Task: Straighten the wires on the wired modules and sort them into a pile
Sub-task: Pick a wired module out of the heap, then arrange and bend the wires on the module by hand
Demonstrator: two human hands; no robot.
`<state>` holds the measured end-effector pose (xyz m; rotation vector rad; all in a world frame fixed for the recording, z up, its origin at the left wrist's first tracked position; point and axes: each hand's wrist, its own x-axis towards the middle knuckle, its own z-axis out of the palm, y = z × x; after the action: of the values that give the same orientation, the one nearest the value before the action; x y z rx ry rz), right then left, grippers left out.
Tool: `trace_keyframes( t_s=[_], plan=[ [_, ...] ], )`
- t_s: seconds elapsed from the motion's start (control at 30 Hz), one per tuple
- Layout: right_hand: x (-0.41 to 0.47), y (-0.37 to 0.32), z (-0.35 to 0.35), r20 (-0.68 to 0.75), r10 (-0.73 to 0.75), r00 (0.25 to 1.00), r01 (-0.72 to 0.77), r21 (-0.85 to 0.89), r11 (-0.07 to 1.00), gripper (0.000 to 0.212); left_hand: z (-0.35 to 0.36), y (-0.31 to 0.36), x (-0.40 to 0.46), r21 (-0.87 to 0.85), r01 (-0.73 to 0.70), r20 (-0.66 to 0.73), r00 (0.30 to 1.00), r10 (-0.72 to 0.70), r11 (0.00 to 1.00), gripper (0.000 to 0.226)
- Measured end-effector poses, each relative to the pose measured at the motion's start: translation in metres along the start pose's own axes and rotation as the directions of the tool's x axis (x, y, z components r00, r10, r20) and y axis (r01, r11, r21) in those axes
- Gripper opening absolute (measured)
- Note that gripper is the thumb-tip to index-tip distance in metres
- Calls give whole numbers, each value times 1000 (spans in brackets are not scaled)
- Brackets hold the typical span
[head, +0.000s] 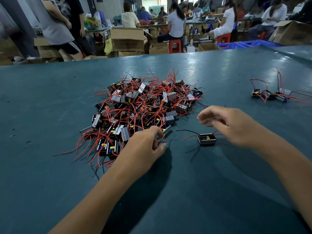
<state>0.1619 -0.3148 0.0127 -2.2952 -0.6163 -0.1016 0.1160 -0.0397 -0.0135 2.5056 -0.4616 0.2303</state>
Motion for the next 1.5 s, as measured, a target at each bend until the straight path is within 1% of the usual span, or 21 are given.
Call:
trace_keyframes(
  t_s=[0.07, 0.1, 0.27, 0.33, 0.43, 0.5, 0.57, 0.63, 0.67, 0.7, 0.73, 0.8, 0.87, 0.93, 1.0, 1.07, 1.13, 1.23, 1.3, 1.5],
  plan=[
    [0, 4, -1, 67, 3, 998, 7, -145, 989, 29, 1, 0, 0, 5, 5, 2, 1000, -5, 1000, 19],
    [0, 5, 0, 88, 9, 996, 7, -183, 983, 25, 1, 0, 0, 10, 8, 4, 1000, -8, 1000, 19],
    [3, 2, 11, 95, -34, 995, 53, -210, 976, 7, 0, -1, -1, -13, 62, 16, 998, -62, 998, 11],
    [4, 2, 13, 94, -33, 995, 52, -204, 978, 14, -2, -2, -2, -44, 105, 28, 994, -104, 993, 3],
    [4, 4, 14, 104, -29, 994, 51, -219, 974, 13, -6, -4, -1, -138, 150, 96, 986, -137, 979, 15],
    [3, 0, 14, 39, -51, 998, 58, -213, 975, 14, -11, -2, -1, -218, 184, 175, 973, -147, 959, 19],
    [0, -10, 15, -111, -119, 987, 102, -155, 983, 15, -14, 1, -1, -310, 231, 235, 959, -161, 922, 19],
    [-5, -27, 19, -251, -183, 951, 183, -23, 983, 12, -16, 4, -2, -394, 276, 271, 946, -176, 877, 20],
    [-9, -37, 23, -269, -194, 943, 217, 57, 975, 9, -16, 5, -2, -418, 292, 281, 942, -183, 861, 21],
    [-13, -45, 29, -242, -208, 948, 241, 114, 964, 7, -17, 6, -2, -433, 302, 287, 939, -187, 850, 22],
    [-16, -52, 36, -184, -226, 957, 253, 135, 958, 8, -17, 7, -2, -443, 309, 292, 937, -190, 842, 22],
    [-20, -57, 54, -47, -236, 971, 240, 83, 967, 11, -17, 6, -2, -455, 312, 298, 936, -187, 834, 23],
    [-18, -54, 69, 12, -191, 982, 191, -31, 981, 20, -16, 5, -2, -451, 292, 293, 941, -169, 844, 23],
    [-16, -51, 77, 39, -154, 987, 158, -161, 974, 26, -17, 3, -1, -407, 239, 270, 953, -134, 882, 21],
    [-14, -49, 78, 52, -143, 988, 151, -228, 962, 23, -18, 0, -2, -334, 182, 242, 965, -103, 925, 19],
    [-14, -46, 75, 24, -145, 989, 146, -232, 962, 20, -18, -2, -2, -300, 162, 239, 967, -91, 940, 18],
    [-14, -45, 73, -12, -163, 986, 156, -232, 960, 22, -18, -3, -1, -267, 151, 240, 967, -86, 952, 17],
    [-16, -50, 70, -50, -250, 967, 229, -268, 936, 24, -17, -4, -1, -220, 125, 213, 974, -77, 968, 16],
    [-18, -53, 70, -31, -311, 950, 285, -319, 904, 21, -17, -4, -1, -220, 120, 206, 976, -75, 968, 16],
    [-16, -49, 65, 81, -360, 929, 365, -358, 859, 12, -16, -4, -1, -246, 153, 206, 973, -103, 957, 19]
  ],
)
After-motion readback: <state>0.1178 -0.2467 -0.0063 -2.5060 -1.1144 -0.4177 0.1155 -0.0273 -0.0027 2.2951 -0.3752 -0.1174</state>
